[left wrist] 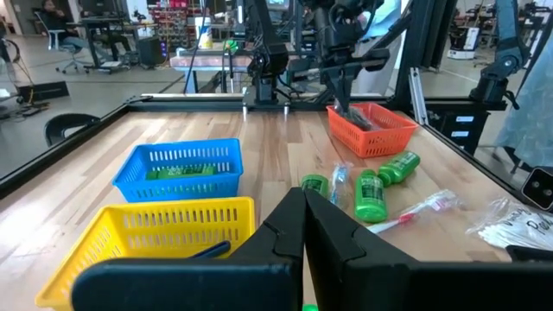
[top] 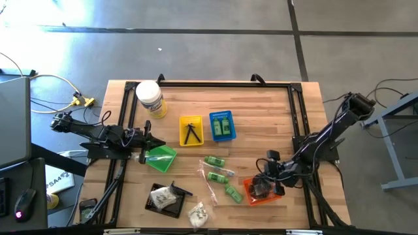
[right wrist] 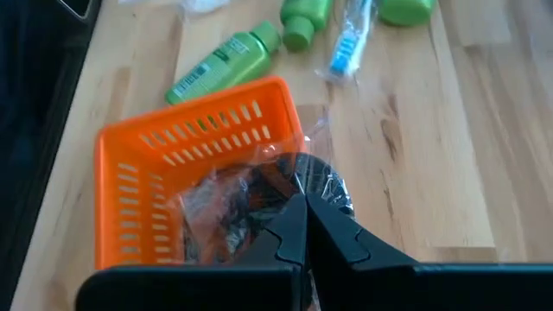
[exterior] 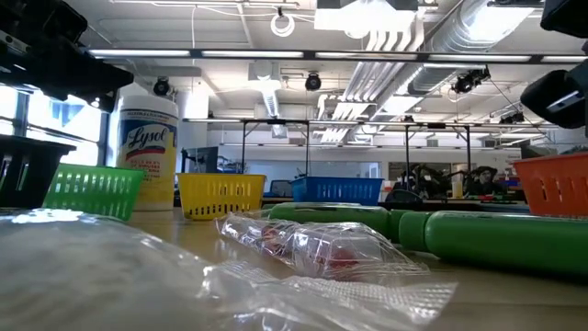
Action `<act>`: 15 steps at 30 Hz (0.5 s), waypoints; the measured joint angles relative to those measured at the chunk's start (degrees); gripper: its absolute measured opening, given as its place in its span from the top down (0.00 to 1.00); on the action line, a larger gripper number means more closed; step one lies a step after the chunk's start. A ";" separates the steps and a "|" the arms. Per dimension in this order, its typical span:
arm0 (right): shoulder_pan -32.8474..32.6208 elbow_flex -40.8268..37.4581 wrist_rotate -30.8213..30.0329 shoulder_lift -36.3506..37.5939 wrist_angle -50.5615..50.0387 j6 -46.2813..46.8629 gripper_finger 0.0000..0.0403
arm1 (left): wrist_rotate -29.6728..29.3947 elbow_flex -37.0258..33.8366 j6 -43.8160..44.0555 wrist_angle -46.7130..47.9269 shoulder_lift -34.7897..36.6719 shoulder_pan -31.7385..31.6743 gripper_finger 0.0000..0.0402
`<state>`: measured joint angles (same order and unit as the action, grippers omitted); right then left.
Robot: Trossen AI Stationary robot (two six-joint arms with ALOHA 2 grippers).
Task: Pick & Place Travel size toiletries
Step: Put the hairbrush into the orange bin, then put the shampoo into the blue bin
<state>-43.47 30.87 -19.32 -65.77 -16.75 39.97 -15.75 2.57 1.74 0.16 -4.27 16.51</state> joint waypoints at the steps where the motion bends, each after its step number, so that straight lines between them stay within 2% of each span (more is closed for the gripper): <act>1: -0.01 -0.02 0.04 -0.34 0.01 0.55 1.00 | 0.00 0.00 0.00 0.00 0.01 0.00 1.00; 9: -0.01 -0.06 2.86 -0.97 4.10 1.88 0.96 | 0.00 0.00 0.01 -0.03 0.01 0.00 1.00; 15: -0.01 -0.04 5.23 -0.97 5.55 4.73 0.79 | 0.00 -0.02 0.02 -0.11 0.01 0.00 1.00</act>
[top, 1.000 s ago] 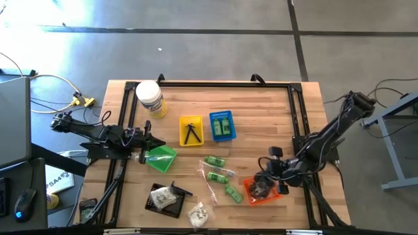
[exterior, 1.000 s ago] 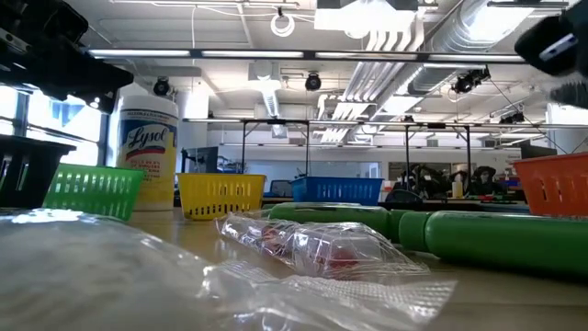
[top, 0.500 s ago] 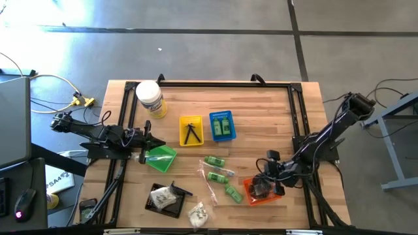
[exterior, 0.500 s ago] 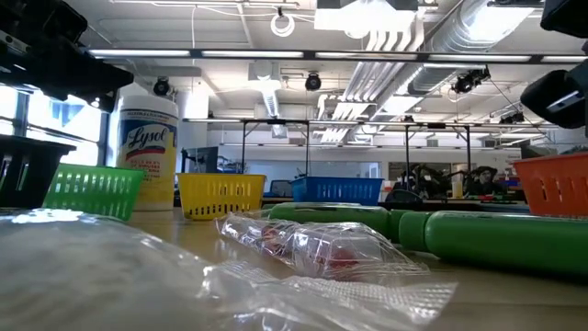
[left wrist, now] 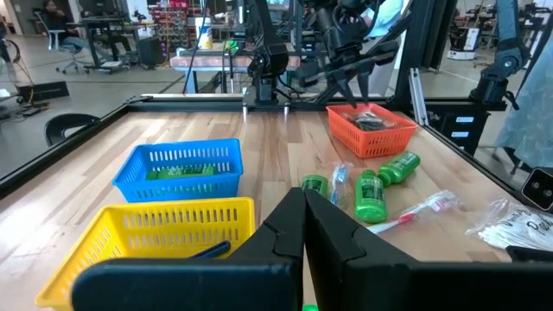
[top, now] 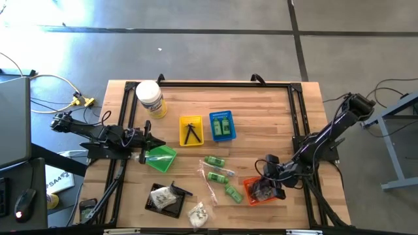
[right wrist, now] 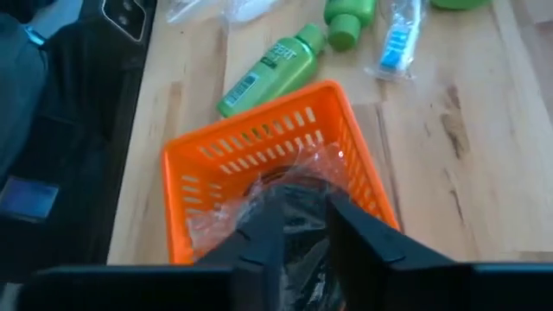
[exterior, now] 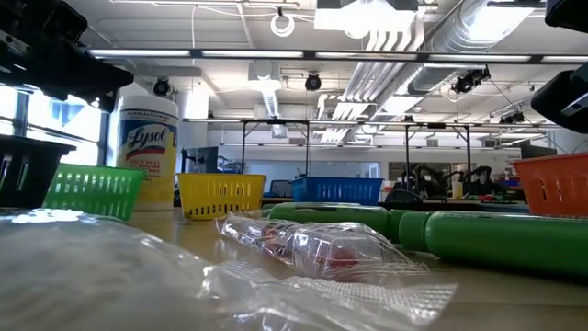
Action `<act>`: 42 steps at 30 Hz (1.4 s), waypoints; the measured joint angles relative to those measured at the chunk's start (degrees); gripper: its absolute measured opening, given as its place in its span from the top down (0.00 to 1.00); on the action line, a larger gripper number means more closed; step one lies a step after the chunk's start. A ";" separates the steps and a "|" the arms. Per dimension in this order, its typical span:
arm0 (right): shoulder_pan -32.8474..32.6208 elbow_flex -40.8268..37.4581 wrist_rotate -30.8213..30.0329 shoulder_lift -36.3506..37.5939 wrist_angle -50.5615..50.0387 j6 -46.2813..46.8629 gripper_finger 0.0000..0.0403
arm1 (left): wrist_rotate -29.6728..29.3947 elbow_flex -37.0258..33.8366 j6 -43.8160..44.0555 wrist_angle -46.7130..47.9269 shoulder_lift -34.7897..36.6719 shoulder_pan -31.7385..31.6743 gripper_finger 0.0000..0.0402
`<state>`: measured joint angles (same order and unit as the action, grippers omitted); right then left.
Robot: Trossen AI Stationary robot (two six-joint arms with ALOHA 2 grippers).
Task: Pick & Place Travel size toiletries
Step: Put the shampoo into the blue bin
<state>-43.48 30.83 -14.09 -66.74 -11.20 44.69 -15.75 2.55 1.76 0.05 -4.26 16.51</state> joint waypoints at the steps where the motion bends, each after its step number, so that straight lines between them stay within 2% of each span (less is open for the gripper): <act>1: 0.00 0.00 0.67 0.09 -0.04 0.12 0.76 | 0.00 0.00 0.00 0.00 0.00 0.00 1.00; 5: -0.02 0.00 0.87 1.40 1.56 -1.07 0.66 | 0.00 0.00 0.02 -0.02 0.01 0.00 1.00; 10: -0.02 0.05 -4.20 7.18 10.23 -15.39 0.65 | 0.00 0.00 0.01 -0.07 -0.01 0.00 1.00; 14: 0.74 0.09 -5.91 16.72 10.29 -28.33 0.77 | -0.29 -0.07 -0.18 -0.33 0.00 0.00 1.00; 19: 6.56 0.11 -7.79 31.78 3.03 -34.69 0.97 | -1.69 -0.10 -0.18 -0.81 -0.01 0.00 1.00; 24: 13.08 0.02 -3.32 40.60 -2.77 -36.89 0.99 | -2.16 -0.17 -1.70 -1.44 0.01 0.00 1.00; 29: 17.65 -5.11 5.91 48.68 2.62 -43.29 0.99 | -4.88 -0.17 -2.03 -1.44 0.00 0.00 1.00; 33: 22.46 -11.69 5.49 54.87 5.15 -43.72 0.99 | -6.32 -0.11 -2.74 -1.29 0.01 -0.02 1.00; 36: 26.18 -16.03 8.80 59.21 6.58 -41.62 1.00 | -6.32 -0.07 -3.07 -1.00 0.01 -0.02 1.00; 42: 32.70 -23.69 10.26 62.71 10.49 -38.84 1.00 | -6.36 0.07 -4.14 -0.35 -0.01 0.00 1.00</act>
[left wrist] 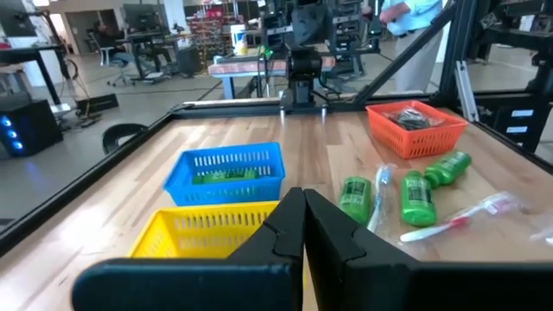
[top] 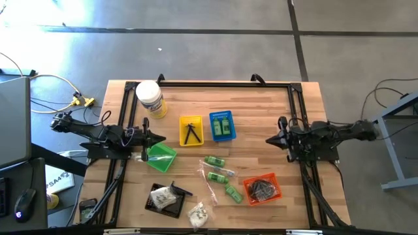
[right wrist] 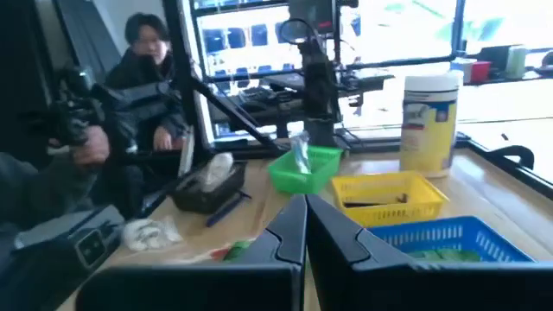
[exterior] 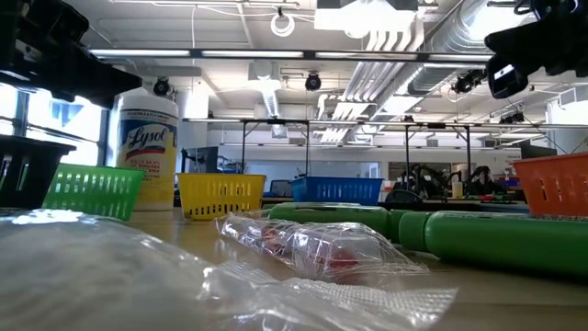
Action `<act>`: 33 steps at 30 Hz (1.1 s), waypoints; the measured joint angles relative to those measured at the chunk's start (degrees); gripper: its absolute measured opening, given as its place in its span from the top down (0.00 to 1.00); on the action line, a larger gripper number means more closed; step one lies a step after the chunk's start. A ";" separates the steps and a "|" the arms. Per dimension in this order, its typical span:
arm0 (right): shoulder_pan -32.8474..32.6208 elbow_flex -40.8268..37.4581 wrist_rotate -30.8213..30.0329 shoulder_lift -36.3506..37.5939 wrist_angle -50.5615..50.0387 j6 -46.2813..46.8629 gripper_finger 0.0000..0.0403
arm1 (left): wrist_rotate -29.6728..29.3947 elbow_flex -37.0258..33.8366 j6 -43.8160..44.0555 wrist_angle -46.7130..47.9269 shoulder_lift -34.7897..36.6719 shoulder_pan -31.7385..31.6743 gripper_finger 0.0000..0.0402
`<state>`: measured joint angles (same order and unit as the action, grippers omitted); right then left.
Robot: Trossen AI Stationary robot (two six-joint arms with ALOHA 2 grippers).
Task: Pick & Place Travel size toiletries
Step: Put the shampoo into the blue bin
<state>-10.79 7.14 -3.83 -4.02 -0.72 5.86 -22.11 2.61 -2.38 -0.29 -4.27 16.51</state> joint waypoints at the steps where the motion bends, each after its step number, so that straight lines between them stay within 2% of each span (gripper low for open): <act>1: 0.89 -0.56 0.51 0.33 0.37 -0.17 1.00 | -0.02 0.00 -0.44 0.02 0.00 -0.01 1.00; 7: 4.26 -2.14 5.40 0.67 5.37 -3.09 1.00 | -0.04 0.00 -1.90 0.15 0.00 -0.02 1.00; 14: 6.51 -4.83 5.33 0.65 6.78 -5.50 1.00 | -0.08 0.00 -1.90 0.40 0.00 0.00 1.00; 22: 10.77 -6.56 3.33 0.29 3.79 4.24 1.00 | -0.07 0.07 -1.90 0.94 0.01 -0.01 1.00; 33: 11.58 -6.60 5.73 -0.10 3.99 4.43 1.00 | -2.69 0.00 -4.94 0.42 0.01 0.00 1.00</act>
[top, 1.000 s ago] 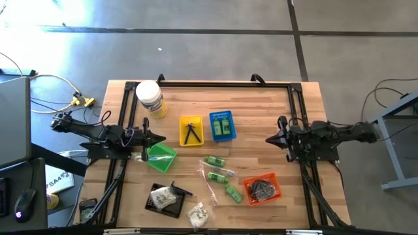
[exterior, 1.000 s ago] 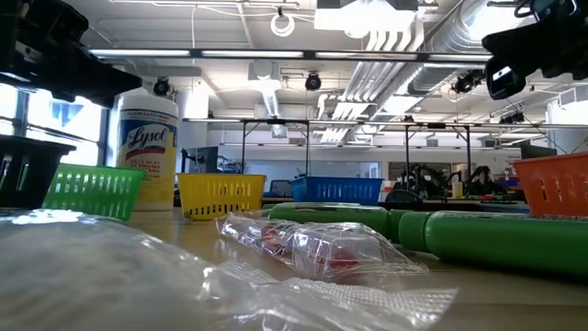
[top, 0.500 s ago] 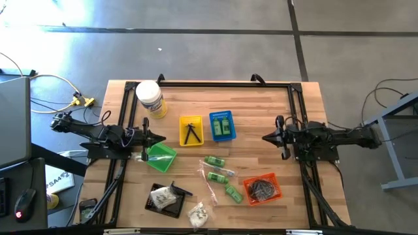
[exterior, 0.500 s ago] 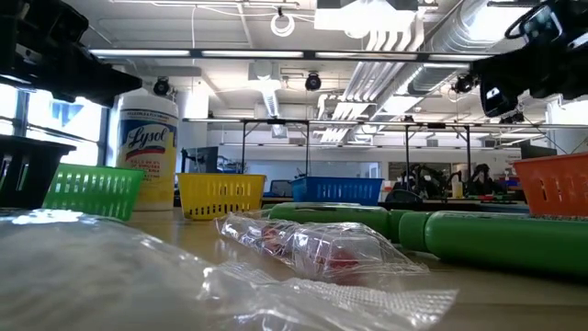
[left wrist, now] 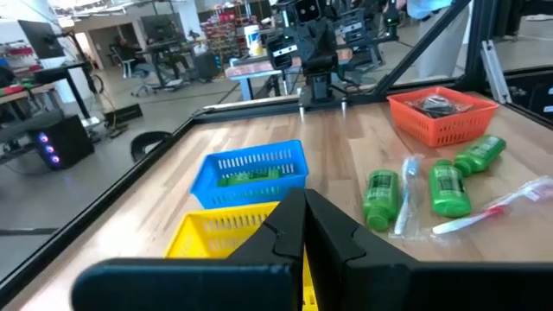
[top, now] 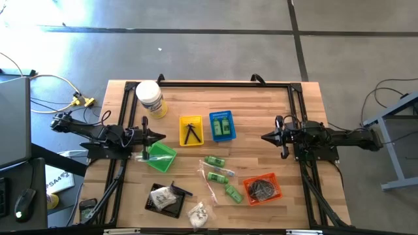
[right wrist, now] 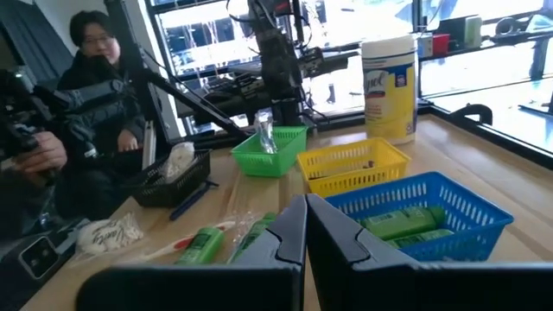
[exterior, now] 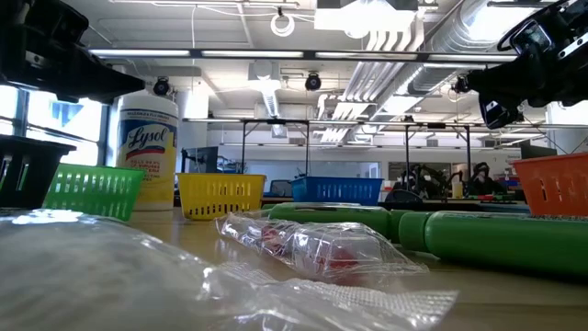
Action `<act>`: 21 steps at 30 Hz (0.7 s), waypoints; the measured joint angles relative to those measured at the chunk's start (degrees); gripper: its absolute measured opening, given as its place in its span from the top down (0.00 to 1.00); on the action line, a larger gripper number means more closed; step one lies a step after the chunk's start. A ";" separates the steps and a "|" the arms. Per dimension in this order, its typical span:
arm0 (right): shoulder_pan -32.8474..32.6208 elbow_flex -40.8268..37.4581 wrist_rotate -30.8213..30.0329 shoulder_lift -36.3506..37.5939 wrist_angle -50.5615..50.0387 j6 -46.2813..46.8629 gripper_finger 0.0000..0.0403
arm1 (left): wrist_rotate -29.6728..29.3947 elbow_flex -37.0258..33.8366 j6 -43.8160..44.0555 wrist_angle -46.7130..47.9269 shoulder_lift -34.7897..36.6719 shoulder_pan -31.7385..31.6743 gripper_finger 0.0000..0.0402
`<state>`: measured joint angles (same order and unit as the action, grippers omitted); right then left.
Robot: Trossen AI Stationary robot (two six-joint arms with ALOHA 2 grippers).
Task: Pick & Place Travel size toiletries
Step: Put the shampoo into the blue bin
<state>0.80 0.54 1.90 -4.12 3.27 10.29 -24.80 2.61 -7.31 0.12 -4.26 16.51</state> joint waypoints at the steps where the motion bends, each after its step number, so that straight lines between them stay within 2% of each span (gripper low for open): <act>1: -0.01 0.00 0.13 0.00 -0.03 0.02 1.00 | 0.24 0.00 0.21 0.00 0.00 0.00 1.00; 6: 0.00 -0.05 0.10 -0.48 -0.01 0.01 1.00 | 1.93 0.00 3.67 0.02 -0.01 0.00 1.00; 21: -0.02 -0.13 -3.47 -2.99 0.11 0.05 1.00 | 1.97 -0.02 3.22 0.00 0.00 0.00 1.00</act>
<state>0.78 0.40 -1.57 -7.11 3.38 10.34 -22.83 2.59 -4.09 0.12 -4.27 16.51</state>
